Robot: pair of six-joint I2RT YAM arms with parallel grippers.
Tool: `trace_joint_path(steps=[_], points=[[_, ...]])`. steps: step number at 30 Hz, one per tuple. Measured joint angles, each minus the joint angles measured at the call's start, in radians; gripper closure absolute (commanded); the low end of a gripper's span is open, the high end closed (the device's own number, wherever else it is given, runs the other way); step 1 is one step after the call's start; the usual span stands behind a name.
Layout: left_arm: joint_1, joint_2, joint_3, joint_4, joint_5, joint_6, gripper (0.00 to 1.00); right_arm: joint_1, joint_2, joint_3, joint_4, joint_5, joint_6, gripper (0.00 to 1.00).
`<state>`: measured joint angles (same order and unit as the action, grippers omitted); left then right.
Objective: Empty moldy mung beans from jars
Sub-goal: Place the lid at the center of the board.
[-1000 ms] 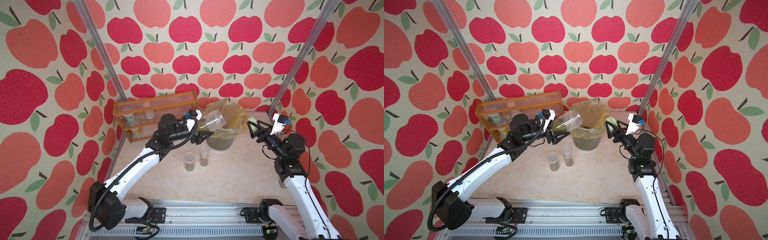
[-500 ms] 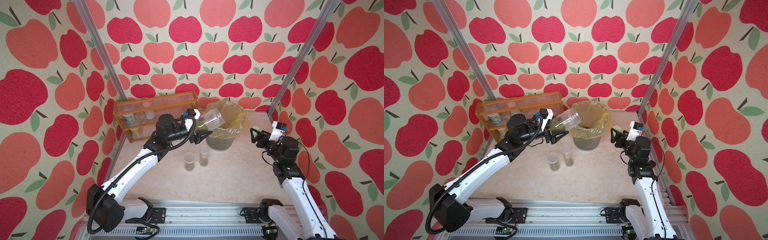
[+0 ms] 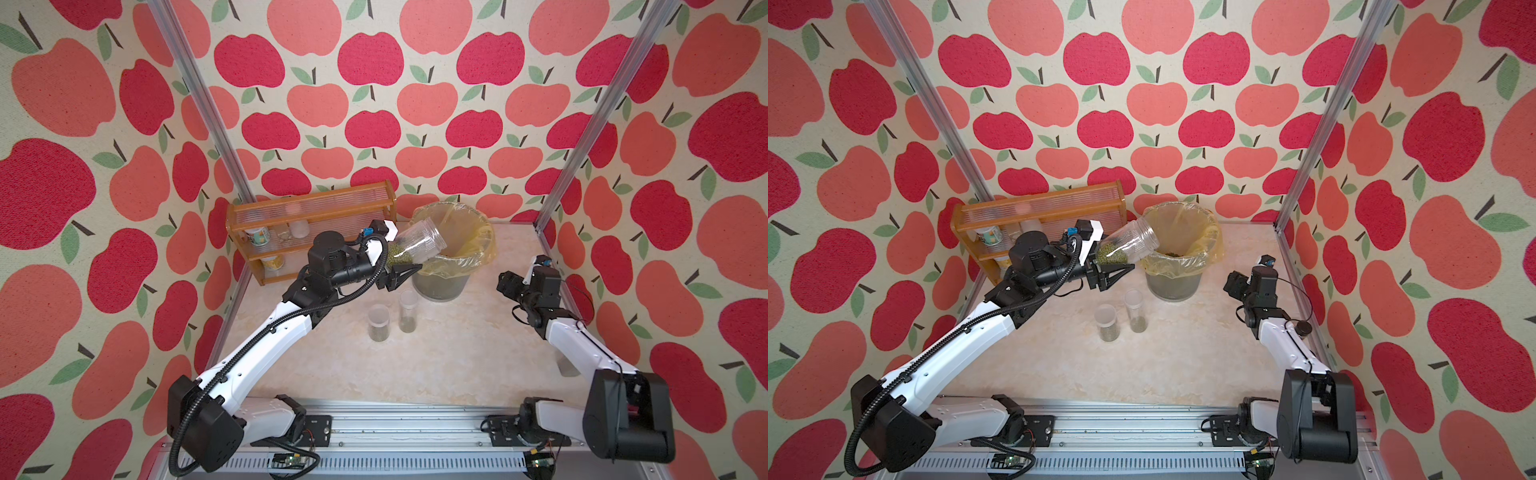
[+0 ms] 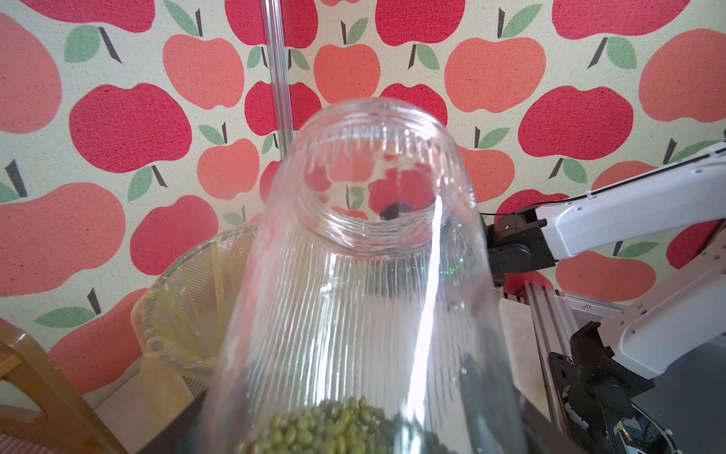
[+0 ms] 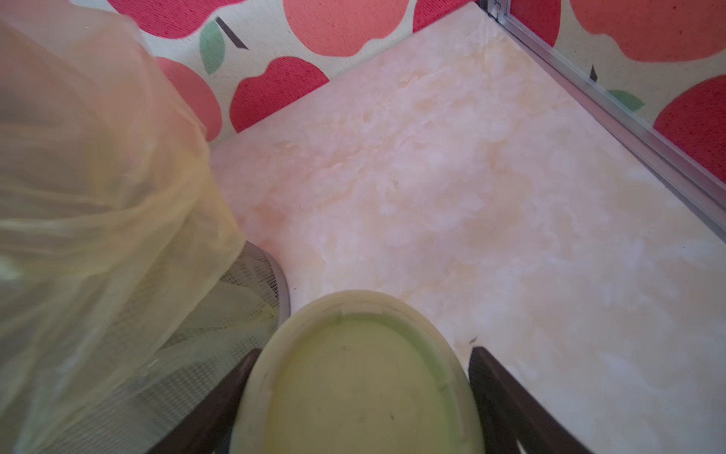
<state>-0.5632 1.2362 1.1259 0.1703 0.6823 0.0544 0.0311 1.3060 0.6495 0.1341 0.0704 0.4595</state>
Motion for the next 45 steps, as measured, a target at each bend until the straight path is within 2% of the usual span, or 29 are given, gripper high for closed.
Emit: trace_joint_path(steps=[9, 12, 16, 24, 28, 33, 36, 40, 45], points=[[0.0, -0.006, -0.002, -0.02, -0.009, 0.0, 0.7, -0.008, 0.238, 0.076, 0.052, 0.095, 0.018, 0.23], [0.0, -0.006, -0.002, -0.024, -0.014, 0.0, 0.7, -0.012, 0.269, 0.11, 0.058, 0.116, 0.028, 0.09], [0.0, -0.006, -0.002, -0.025, -0.014, 0.0, 0.7, -0.014, 0.307, 0.165, 0.06, 0.128, 0.034, 0.01], [0.0, -0.006, -0.002, -0.025, -0.014, -0.004, 0.7, -0.014, 0.3, 0.164, 0.078, 0.122, 0.027, 0.01], [0.0, -0.006, -0.002, -0.025, -0.021, -0.004, 0.7, -0.006, 0.196, 0.102, 0.058, 0.109, 0.028, 0.02], [0.0, 0.005, 0.0, -0.025, -0.021, -0.004, 0.7, 0.059, -0.061, 0.062, -0.053, 0.109, 0.022, 0.02], [0.0, 0.026, 0.005, -0.029, -0.021, -0.003, 0.69, 0.109, -0.223, 0.069, -0.126, 0.12, -0.006, 0.07], [-0.001, 0.054, 0.021, -0.043, -0.021, -0.003, 0.68, 0.175, -0.403, 0.091, -0.199, 0.18, -0.053, 0.04], [-0.008, 0.106, 0.09, -0.084, -0.021, -0.003, 0.69, 0.193, -0.499, 0.166, -0.205, 0.097, -0.028, 0.01]])
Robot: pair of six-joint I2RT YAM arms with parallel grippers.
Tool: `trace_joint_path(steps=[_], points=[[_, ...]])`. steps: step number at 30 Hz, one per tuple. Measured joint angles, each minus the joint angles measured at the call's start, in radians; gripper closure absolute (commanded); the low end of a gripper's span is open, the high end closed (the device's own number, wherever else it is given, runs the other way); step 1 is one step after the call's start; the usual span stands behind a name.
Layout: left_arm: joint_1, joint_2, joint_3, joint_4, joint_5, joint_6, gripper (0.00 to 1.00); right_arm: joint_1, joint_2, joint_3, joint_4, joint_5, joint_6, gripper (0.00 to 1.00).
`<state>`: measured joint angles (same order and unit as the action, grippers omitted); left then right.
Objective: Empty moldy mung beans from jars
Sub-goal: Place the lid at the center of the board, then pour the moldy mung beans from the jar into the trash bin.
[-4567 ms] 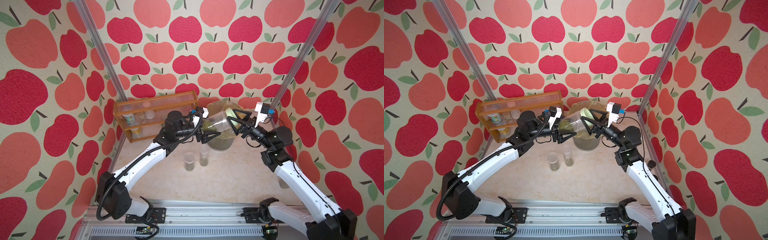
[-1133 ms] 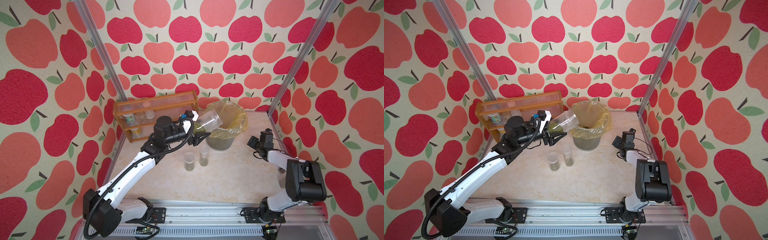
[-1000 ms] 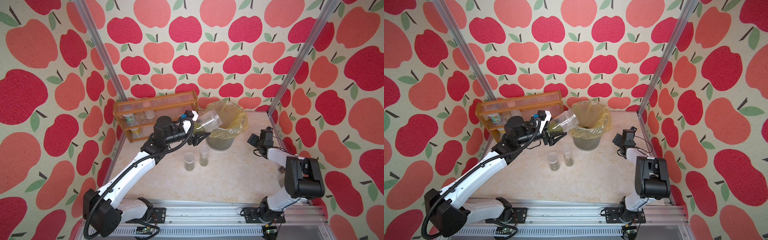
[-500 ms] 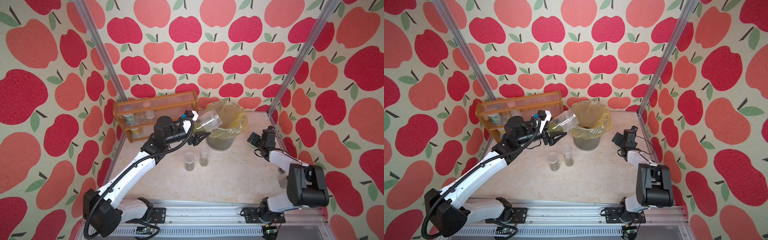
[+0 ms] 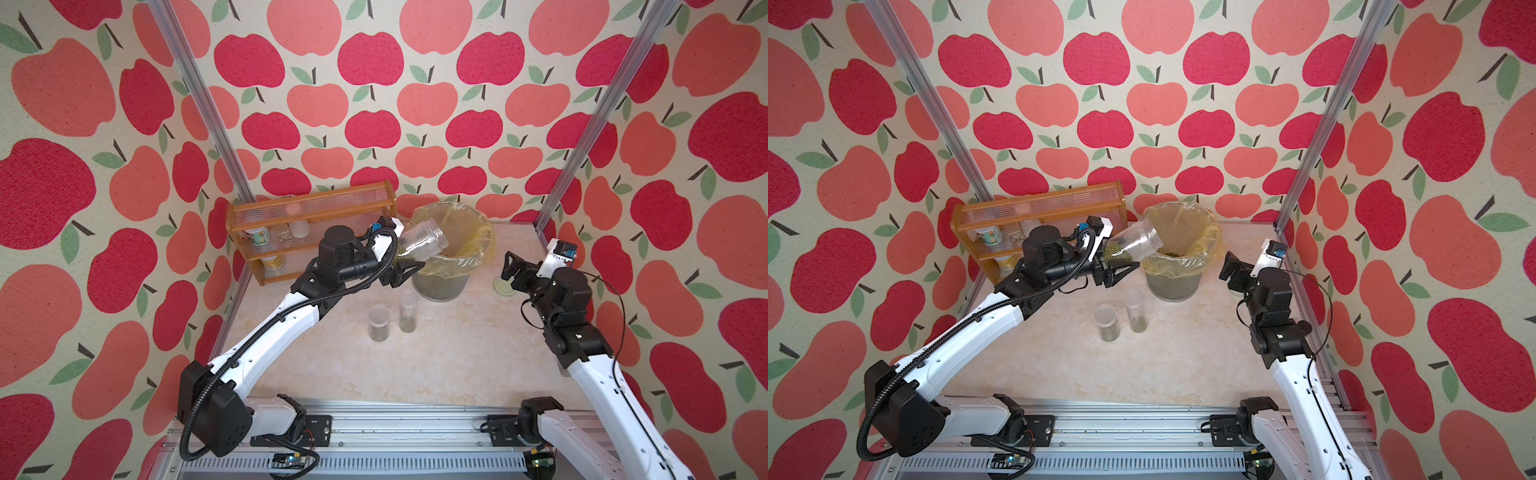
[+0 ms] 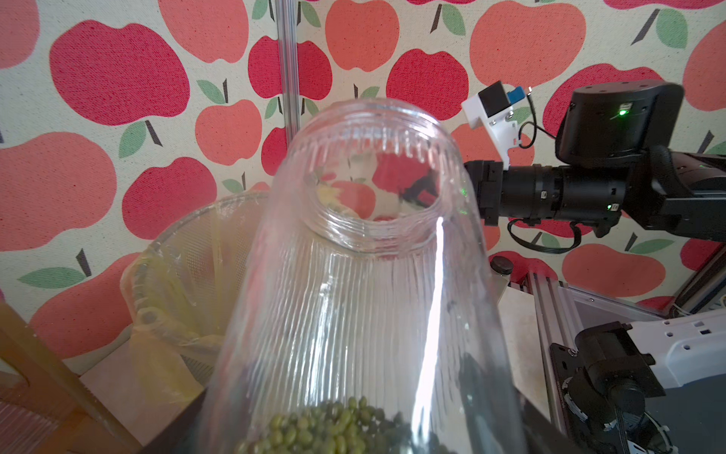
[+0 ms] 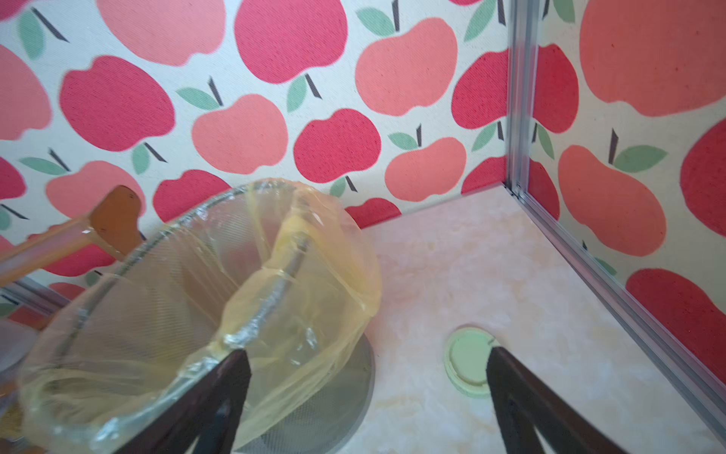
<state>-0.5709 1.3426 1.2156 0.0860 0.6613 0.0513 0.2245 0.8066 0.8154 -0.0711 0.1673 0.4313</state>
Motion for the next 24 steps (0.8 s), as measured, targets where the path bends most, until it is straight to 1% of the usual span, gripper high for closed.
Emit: trace_joint_path(steps=[2, 5, 7, 11, 15, 19, 22, 24], points=[[-0.006, 0.02, 0.025, 0.0, 0.0, 0.0, 0.69, 0.0, -0.011, 0.01, 0.054, -0.078, 0.055, 0.01], [-0.023, 0.035, 0.047, -0.002, -0.002, 0.004, 0.69, 0.003, 0.006, 0.009, 0.175, -0.205, 0.184, 0.01], [-0.042, 0.05, 0.069, -0.005, -0.009, 0.018, 0.69, 0.012, 0.043, 0.009, 0.286, -0.285, 0.282, 0.01], [-0.081, 0.081, 0.103, -0.009, -0.042, 0.047, 0.69, 0.057, 0.131, 0.009, 0.454, -0.396, 0.42, 0.01], [-0.103, 0.109, 0.112, -0.009, -0.063, 0.065, 0.7, 0.109, 0.161, 0.009, 0.559, -0.458, 0.492, 0.01], [-0.104, 0.13, 0.113, -0.008, -0.084, 0.068, 0.7, 0.142, 0.158, 0.009, 0.632, -0.485, 0.538, 0.01], [-0.103, 0.138, 0.113, -0.006, -0.1, 0.068, 0.7, 0.162, 0.159, 0.01, 0.645, -0.494, 0.556, 0.01], [-0.103, 0.138, 0.113, 0.001, -0.106, 0.068, 0.7, 0.172, 0.162, 0.019, 0.621, -0.502, 0.558, 0.01]])
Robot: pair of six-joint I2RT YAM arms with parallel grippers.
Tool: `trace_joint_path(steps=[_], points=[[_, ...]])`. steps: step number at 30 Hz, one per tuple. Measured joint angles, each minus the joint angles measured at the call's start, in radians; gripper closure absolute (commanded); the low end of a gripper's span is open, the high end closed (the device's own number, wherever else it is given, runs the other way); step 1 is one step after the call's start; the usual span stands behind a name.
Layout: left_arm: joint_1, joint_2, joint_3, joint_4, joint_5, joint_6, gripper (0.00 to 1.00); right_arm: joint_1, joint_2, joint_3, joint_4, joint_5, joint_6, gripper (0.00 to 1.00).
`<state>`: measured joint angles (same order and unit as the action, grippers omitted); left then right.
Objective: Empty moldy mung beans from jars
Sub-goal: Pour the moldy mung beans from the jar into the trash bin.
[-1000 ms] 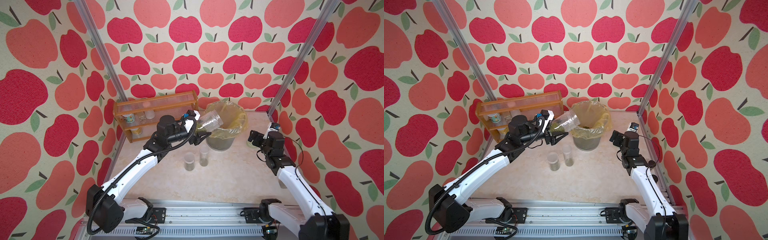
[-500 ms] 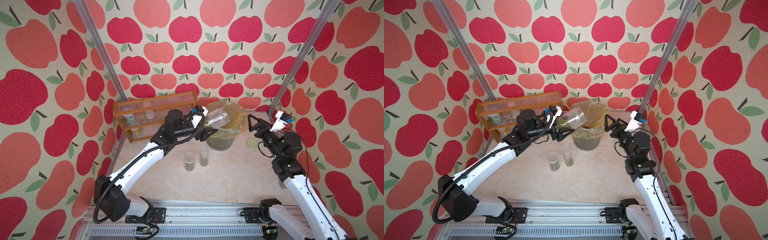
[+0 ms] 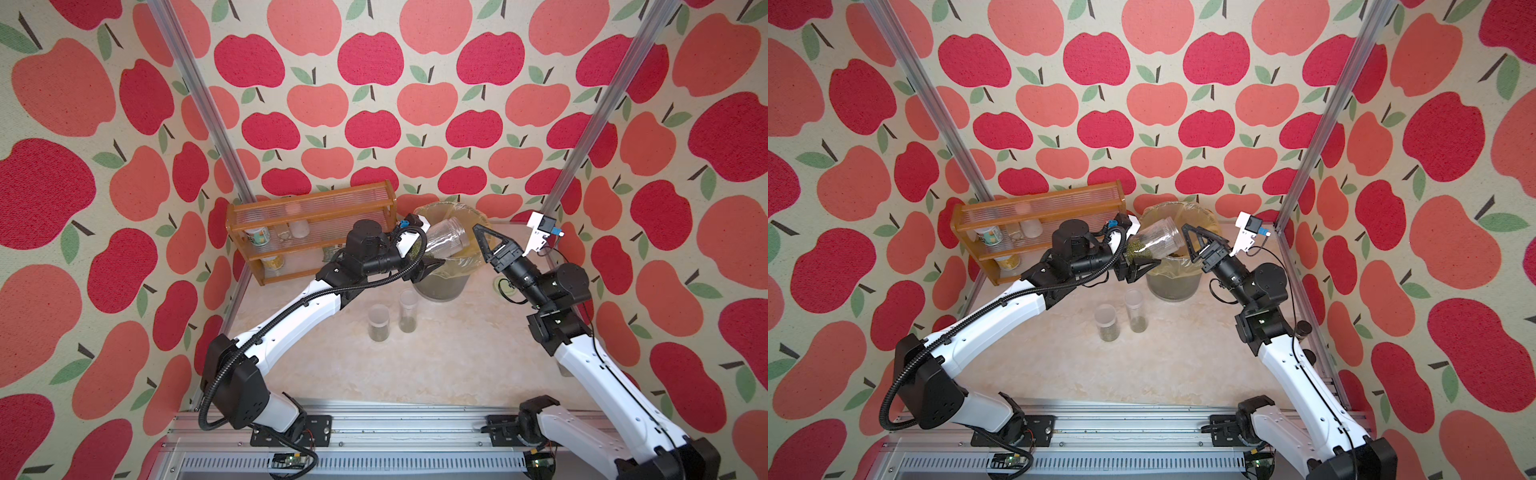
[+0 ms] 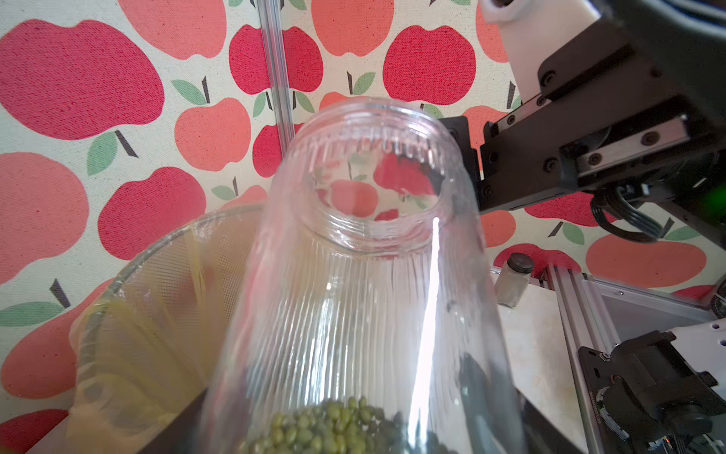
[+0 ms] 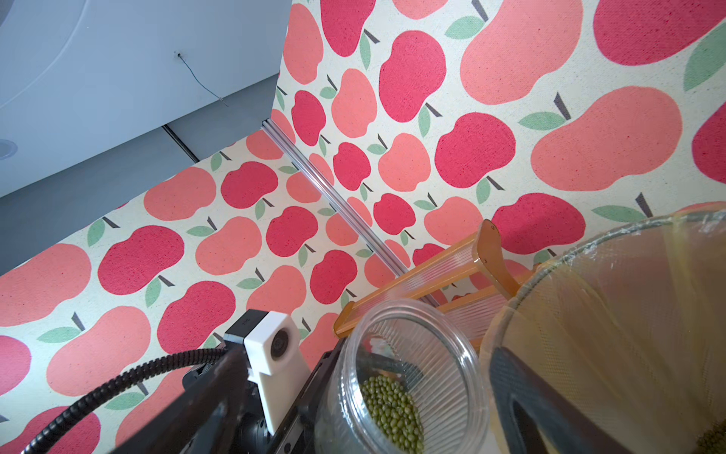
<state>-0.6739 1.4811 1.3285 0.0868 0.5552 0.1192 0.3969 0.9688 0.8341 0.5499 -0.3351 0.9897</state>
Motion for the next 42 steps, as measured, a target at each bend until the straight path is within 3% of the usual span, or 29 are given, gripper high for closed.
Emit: trace_joint_path(steps=[24, 37, 42], points=[[0.0, -0.039, -0.052, 0.113, -0.027, -0.001, 0.7, 0.132, 0.189, 0.099, 0.011, -0.029, 0.056, 0.01], [0.0, -0.039, -0.052, 0.167, -0.029, -0.04, 0.71, 0.186, 0.222, 0.13, 0.027, 0.076, 0.023, 0.02], [0.0, -0.034, -0.052, 0.179, -0.029, -0.05, 0.7, 0.192, 0.248, 0.134, 0.066, 0.086, 0.023, 0.06]])
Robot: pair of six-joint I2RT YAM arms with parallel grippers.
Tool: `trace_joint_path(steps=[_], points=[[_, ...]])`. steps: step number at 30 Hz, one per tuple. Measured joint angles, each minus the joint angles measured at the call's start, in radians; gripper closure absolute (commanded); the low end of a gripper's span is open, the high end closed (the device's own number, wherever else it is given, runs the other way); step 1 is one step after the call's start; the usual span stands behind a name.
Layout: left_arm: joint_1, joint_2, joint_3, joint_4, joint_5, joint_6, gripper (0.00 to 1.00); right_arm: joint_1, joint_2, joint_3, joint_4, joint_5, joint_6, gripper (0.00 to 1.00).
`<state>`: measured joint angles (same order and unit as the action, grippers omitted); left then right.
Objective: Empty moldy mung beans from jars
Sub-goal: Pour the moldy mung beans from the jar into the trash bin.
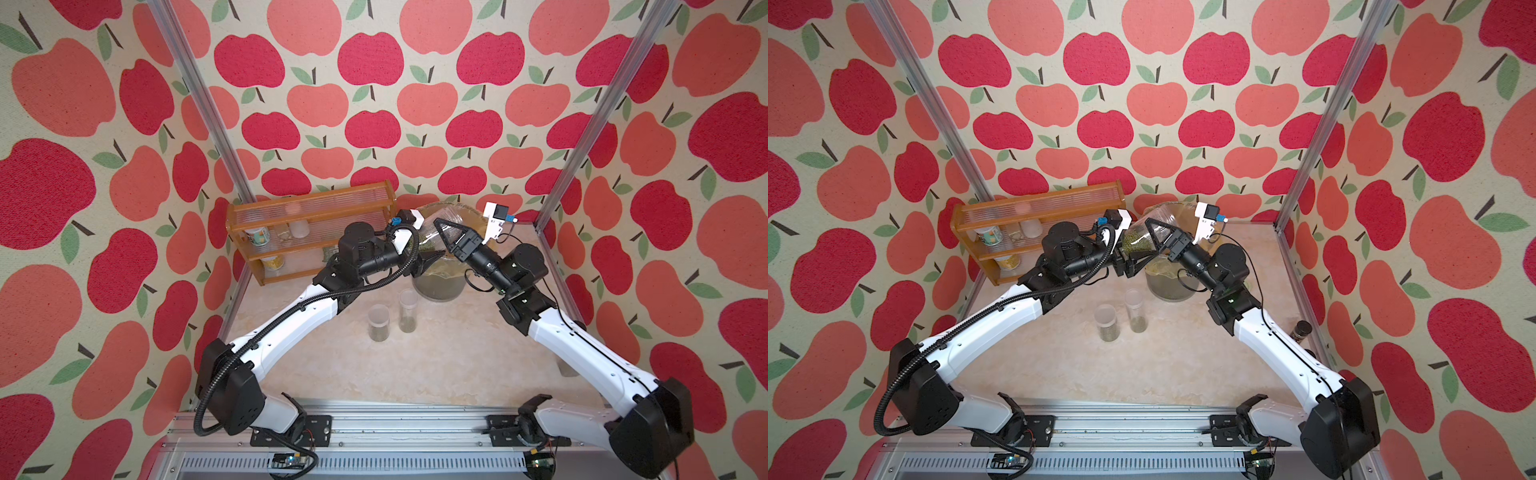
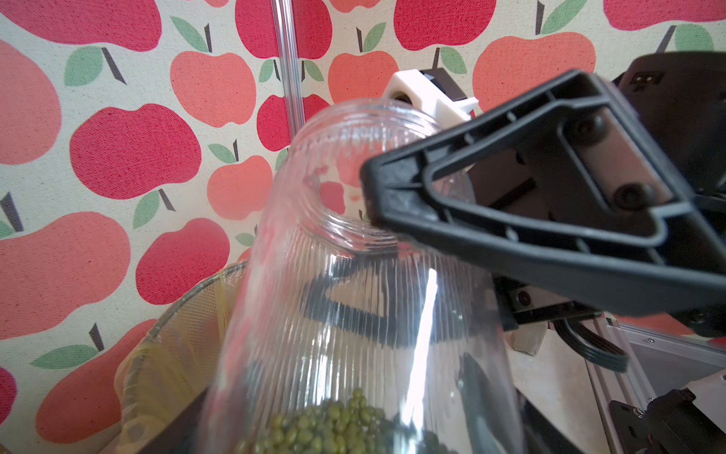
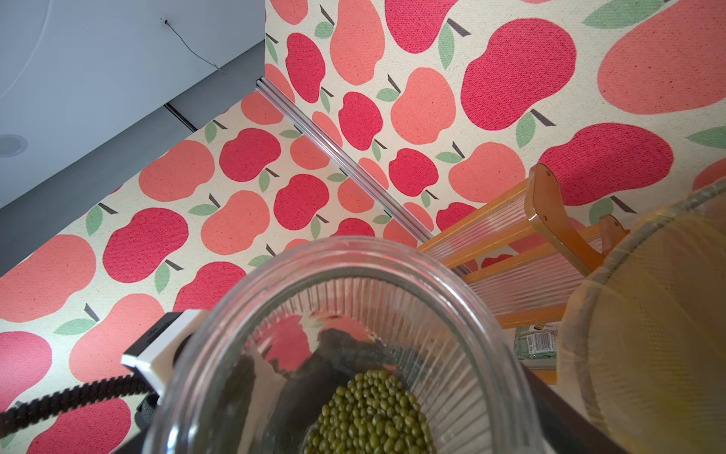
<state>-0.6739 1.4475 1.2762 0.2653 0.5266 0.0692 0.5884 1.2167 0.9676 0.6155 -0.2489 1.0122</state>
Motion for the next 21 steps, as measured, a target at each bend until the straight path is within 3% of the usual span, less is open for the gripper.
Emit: trace_joint_path(steps=[3, 10, 21], points=[[0.0, 0.008, 0.0, 0.0, 0.0, 0.0, 0.7, 0.001, 0.016, 0.0, 0.029, 0.002, 0.011, 0.18], [-0.002, 0.013, 0.002, -0.003, -0.004, 0.001, 0.66, 0.001, 0.019, 0.0, 0.033, 0.002, 0.014, 0.28], [-0.023, 0.006, -0.021, 0.052, -0.074, 0.0, 0.3, 0.001, 0.023, 0.001, 0.064, 0.008, 0.046, 0.36]])
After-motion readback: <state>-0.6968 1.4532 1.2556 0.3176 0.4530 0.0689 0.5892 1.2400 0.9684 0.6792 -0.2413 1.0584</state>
